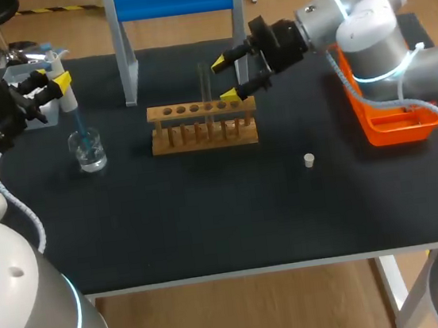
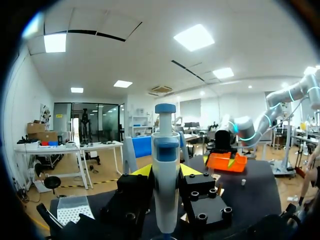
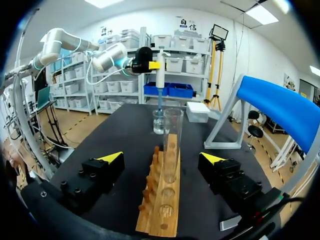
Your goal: Invert the test tube, pick up the pipette, mount the tip to pipette, aspirate from beaker and dispense into the tube, eject the tip, return the pipette, and cap with the stopper.
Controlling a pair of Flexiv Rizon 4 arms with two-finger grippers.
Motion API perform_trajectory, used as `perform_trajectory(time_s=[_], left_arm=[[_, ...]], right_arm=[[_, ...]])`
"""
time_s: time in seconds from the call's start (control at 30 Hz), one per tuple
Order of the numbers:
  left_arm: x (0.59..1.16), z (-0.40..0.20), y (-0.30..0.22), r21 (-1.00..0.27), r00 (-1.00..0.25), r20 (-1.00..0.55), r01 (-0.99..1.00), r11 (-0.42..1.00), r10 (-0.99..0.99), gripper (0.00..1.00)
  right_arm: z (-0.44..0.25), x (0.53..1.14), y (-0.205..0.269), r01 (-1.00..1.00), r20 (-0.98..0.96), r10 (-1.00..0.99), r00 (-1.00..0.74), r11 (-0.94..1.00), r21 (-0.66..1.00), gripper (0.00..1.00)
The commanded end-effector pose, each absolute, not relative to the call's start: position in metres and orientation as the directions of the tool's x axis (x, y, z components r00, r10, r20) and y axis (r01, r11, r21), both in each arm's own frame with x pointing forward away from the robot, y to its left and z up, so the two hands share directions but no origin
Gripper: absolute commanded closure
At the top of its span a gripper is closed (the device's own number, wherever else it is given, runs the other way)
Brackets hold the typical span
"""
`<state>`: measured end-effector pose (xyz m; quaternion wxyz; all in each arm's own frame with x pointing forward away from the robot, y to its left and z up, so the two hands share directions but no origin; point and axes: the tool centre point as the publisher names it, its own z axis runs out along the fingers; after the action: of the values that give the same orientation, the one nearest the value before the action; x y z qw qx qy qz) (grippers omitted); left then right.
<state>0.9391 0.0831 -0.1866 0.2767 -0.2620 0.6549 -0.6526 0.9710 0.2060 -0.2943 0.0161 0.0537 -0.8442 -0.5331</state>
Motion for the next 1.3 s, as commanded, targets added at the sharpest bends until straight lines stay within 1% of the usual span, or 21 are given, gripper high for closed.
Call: perform_trajectory(time_s=[0.03,0.57,1.3], left_arm=[[0.939,-0.187,0.083,-1.0,-0.708,-0.021,0.019,0.011,-0.706,1.0],[0.939,-0.187,0.083,-1.0,-0.708,-0.021,0.019,0.011,-0.706,1.0],[0.939,-0.187,0.083,-1.0,-0.708,-0.021,0.019,0.011,-0.706,1.0]], right_arm=[[-0.296,0.971,0.215,-0.073,-0.033,-0.096,-0.995,0.443,0.894,0.0],[-0.304,0.981,0.239,-0.062,-0.035,-0.062,-0.997,0.511,0.858,0.0],[-0.303,0.979,0.25,-0.11,-0.09,-0.062,-0.994,0.583,0.805,0.0]])
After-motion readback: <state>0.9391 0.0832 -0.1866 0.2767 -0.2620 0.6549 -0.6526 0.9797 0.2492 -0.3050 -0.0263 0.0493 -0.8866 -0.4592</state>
